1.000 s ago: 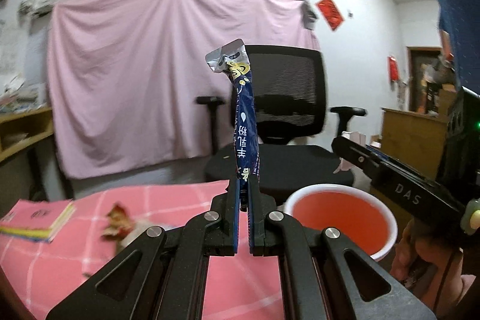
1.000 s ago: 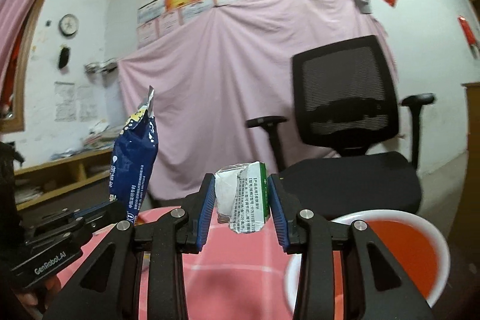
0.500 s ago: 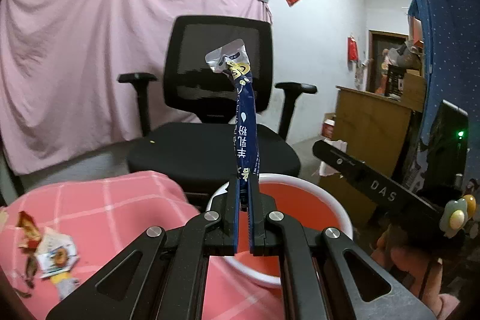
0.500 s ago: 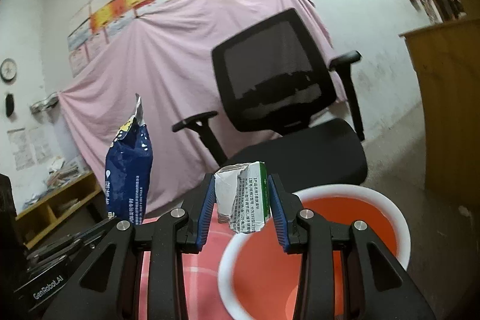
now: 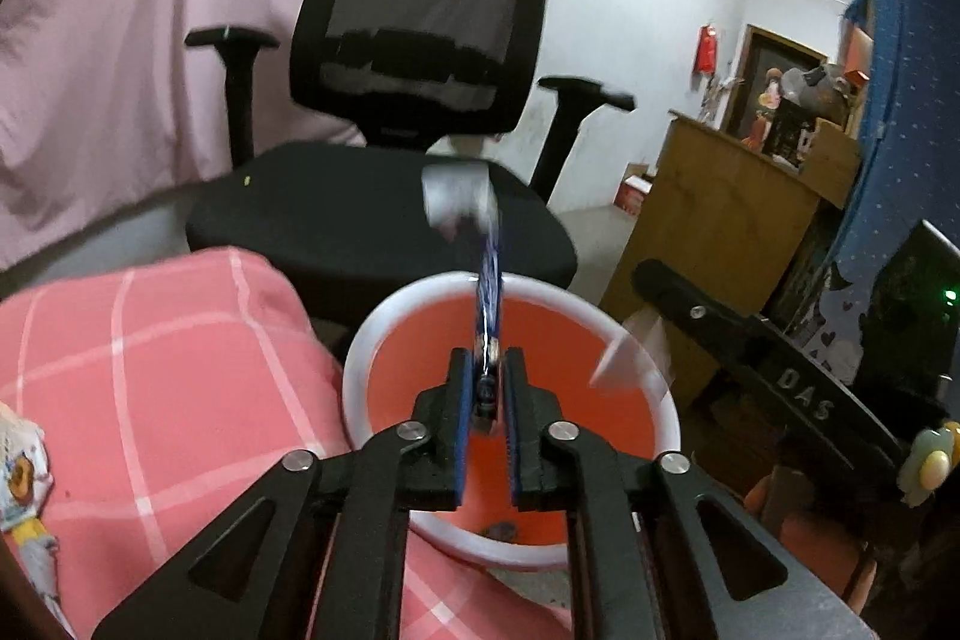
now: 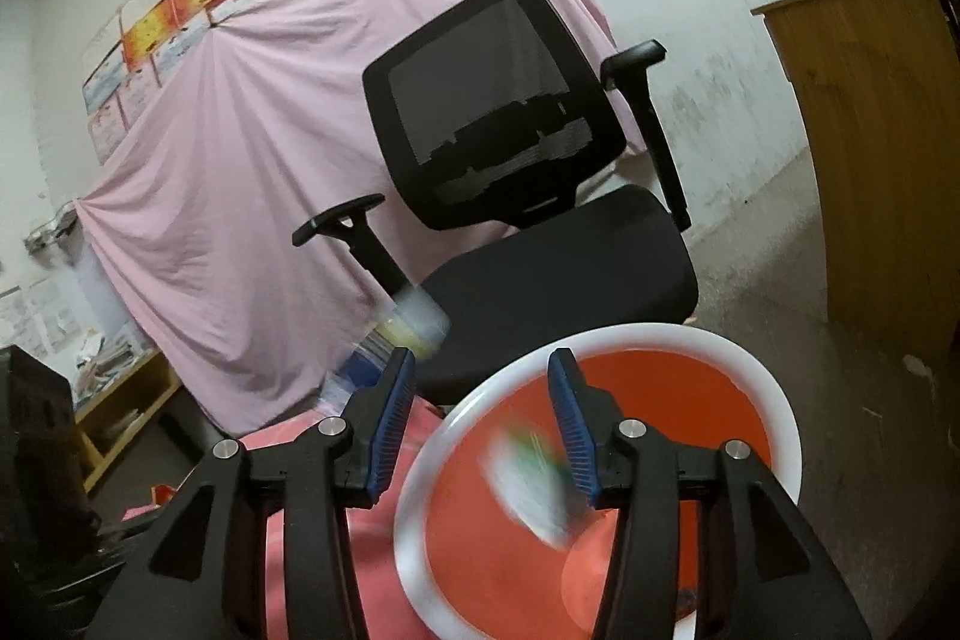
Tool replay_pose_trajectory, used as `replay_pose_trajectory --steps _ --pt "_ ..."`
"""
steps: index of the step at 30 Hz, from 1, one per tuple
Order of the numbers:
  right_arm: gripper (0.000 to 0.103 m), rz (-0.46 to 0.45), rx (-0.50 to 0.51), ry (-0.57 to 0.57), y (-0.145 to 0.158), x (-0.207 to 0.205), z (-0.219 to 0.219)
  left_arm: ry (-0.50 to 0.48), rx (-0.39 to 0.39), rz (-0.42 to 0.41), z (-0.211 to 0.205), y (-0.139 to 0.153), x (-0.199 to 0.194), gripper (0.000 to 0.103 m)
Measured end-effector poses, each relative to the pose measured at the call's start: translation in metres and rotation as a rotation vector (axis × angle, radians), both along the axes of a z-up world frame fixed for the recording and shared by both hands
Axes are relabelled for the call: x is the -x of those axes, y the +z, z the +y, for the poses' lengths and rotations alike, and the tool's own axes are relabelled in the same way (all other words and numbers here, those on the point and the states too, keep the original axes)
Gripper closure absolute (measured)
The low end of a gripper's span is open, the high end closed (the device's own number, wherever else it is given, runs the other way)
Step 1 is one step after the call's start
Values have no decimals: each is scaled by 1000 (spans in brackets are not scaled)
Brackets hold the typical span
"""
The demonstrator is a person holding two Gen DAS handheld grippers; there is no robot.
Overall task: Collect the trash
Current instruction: 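Carry the blue wrapper and white carton over the bucket and open both tools, then return both tools over the remaining trash on the table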
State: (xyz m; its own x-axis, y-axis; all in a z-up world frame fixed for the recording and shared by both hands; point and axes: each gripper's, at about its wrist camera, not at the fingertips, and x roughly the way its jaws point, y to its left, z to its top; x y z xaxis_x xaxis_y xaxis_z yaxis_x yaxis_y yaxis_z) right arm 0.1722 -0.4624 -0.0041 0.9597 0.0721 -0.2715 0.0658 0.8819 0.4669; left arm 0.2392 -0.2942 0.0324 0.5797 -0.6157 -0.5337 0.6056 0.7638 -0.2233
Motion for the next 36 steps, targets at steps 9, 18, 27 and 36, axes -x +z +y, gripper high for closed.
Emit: replay_pose_trajectory --steps 9,18,27,36 --pt "58 19 -1 -7 -1 -3 -1 62 15 32 20 -8 2 72" --pt "37 -34 61 35 12 0 27 206 62 -59 70 16 19 61" --pt "3 -159 37 108 25 8 68 508 104 -246 155 36 54 23" --pt "0 -252 120 190 41 17 129 740 120 -348 234 33 89 2"
